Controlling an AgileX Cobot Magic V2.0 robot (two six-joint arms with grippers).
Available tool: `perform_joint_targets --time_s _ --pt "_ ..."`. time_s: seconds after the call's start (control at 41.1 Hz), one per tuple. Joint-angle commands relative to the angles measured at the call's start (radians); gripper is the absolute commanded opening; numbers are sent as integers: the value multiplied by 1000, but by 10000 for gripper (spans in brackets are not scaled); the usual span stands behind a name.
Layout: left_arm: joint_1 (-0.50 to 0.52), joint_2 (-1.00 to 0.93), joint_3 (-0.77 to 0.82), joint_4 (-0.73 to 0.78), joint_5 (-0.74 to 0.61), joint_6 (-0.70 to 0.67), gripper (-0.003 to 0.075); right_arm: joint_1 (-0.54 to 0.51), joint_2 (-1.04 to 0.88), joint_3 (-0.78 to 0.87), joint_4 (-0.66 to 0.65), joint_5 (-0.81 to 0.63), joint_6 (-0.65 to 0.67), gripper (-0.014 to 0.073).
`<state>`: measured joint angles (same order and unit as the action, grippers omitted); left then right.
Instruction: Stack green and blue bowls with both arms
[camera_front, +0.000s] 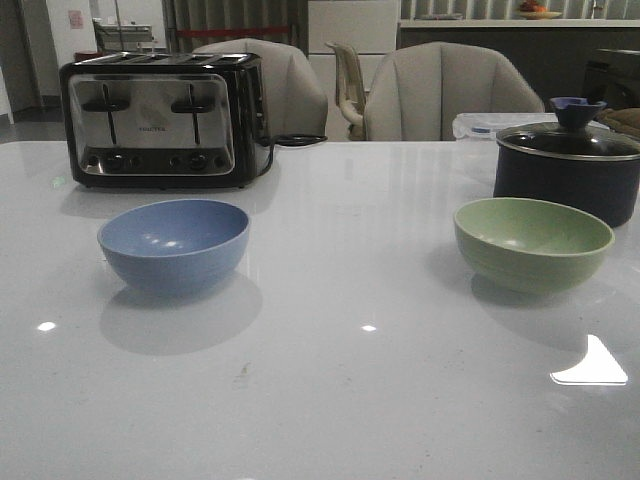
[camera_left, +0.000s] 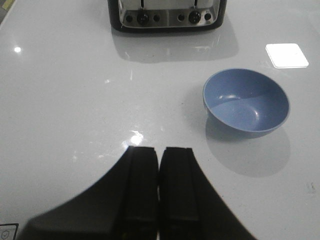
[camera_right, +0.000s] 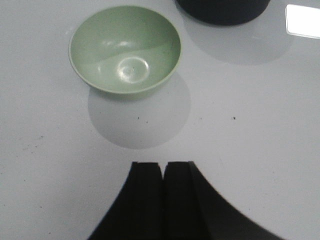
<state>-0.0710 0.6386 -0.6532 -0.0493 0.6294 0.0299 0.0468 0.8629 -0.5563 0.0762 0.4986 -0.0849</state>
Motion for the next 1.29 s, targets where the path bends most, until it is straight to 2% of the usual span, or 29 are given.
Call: perform_joint_targets --time_s 0.0,0.097,0.146,0.219,0.486,0.924,1.264 --pt "3 29 -34 -12 -71 -7 219 -7 37 -35 -8 -85 -2 226" --pt "3 47 -34 -12 -77 -7 428 -7 75 -35 -8 -127 -2 439" --pt "3 49 -34 -12 -84 -7 510 -7 93 -35 -8 -152 -2 496" --pt "3 55 -34 -12 -89 -7 559 -7 120 -38 -7 -196 -2 544" --pt "3 60 -34 -12 -94 -7 522 -7 325 -196 72 -196 -2 545" --pt "3 60 -34 -12 -88 -7 509 -38 745 -570 56 -3 -2 545" --pt "3 60 -34 -12 -86 -7 509 -42 965 -698 54 -12 -2 542"
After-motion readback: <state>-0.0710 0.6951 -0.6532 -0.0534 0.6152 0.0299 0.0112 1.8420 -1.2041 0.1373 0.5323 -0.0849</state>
